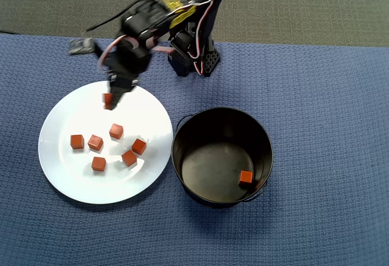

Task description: Pick up the red cubes from the white plate and place them in the black recipient

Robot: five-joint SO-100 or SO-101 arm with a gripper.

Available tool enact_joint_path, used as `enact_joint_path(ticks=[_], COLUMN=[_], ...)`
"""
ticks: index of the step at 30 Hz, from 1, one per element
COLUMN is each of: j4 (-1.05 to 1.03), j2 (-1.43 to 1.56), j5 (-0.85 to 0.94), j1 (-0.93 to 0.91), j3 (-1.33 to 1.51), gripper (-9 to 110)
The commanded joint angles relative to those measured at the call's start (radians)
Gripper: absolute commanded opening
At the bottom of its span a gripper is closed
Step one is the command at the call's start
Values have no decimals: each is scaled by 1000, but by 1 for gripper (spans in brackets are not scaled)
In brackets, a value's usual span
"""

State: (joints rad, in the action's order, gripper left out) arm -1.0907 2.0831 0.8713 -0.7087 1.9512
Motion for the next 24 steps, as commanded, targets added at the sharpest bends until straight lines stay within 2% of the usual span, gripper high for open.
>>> enact_joint_path(ticks=[1, 6, 9, 11, 12, 15, 19, 21, 24], j4=[-222, -267, -212, -193, -190, -221, -187, -100, 192], j2=[135, 110, 58, -6, -23, 52, 161, 167, 141], j5=[-296, -555, -572, -505, -479, -399, -163, -58, 21], j1=[291, 641, 822, 919, 934, 861, 568, 385, 152], j3=[-219, -304, -222, -173, -164, -153, -71, 15, 186], gripper=[0, 0, 3, 32, 38, 41, 36, 33, 27])
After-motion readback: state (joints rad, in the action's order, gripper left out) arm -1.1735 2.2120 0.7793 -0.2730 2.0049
